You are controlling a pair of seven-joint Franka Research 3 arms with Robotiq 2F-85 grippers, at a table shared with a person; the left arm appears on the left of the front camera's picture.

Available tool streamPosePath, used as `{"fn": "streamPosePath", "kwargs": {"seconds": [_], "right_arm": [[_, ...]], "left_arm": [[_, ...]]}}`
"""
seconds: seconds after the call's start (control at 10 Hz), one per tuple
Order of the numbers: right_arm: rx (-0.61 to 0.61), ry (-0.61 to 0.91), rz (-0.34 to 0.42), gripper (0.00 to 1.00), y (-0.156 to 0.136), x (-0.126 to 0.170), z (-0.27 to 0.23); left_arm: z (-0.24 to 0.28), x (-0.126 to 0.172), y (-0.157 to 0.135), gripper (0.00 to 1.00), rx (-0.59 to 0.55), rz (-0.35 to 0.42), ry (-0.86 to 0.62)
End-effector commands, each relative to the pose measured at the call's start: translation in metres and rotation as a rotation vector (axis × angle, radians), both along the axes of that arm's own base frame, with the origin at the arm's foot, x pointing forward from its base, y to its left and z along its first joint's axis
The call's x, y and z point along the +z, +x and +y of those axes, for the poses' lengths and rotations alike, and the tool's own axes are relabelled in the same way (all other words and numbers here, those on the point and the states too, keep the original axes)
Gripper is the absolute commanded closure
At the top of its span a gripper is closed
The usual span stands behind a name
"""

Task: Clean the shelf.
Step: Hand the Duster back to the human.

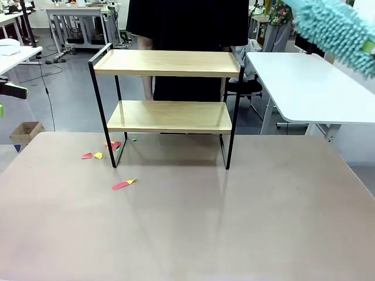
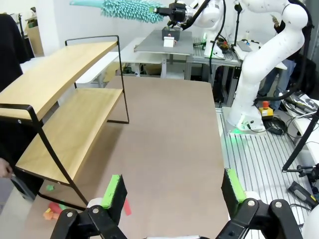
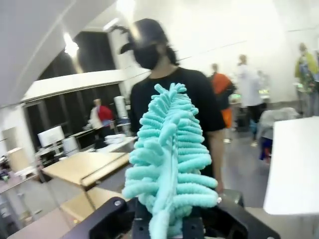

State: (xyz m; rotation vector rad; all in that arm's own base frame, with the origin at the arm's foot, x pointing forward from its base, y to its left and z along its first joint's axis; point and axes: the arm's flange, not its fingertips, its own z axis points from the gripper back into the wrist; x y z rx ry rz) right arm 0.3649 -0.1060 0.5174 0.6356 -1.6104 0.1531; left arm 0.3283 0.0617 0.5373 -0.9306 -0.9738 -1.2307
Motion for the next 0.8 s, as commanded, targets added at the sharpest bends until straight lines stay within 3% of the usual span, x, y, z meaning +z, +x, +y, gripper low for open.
{"fn": "streamPosePath", "kwargs": {"seconds": [0.0, 0.3, 0.6, 0.7], "right_arm": [[-0.104, -0.034, 0.014, 0.83, -0.008, -0.02, 0.013], [-0.17, -0.087, 0.155, 0.83, -0.015, -0.07, 0.01], [-0.159, -0.094, 0.206, 0.83, -0.022, -0.1, 0.017], [-0.129, -0.09, 0.163, 0.83, -0.023, -0.1, 0.018]], "left_arm": [[-0.002, 0.004, 0.0, 0.0, 0.004, 0.003, -0.027], [-0.002, 0.004, 0.0, 0.0, 0.004, 0.003, -0.027], [-0.002, 0.004, 0.0, 0.0, 0.004, 0.003, -0.027], [-0.002, 0.004, 0.0, 0.0, 0.004, 0.003, -0.027]]}}
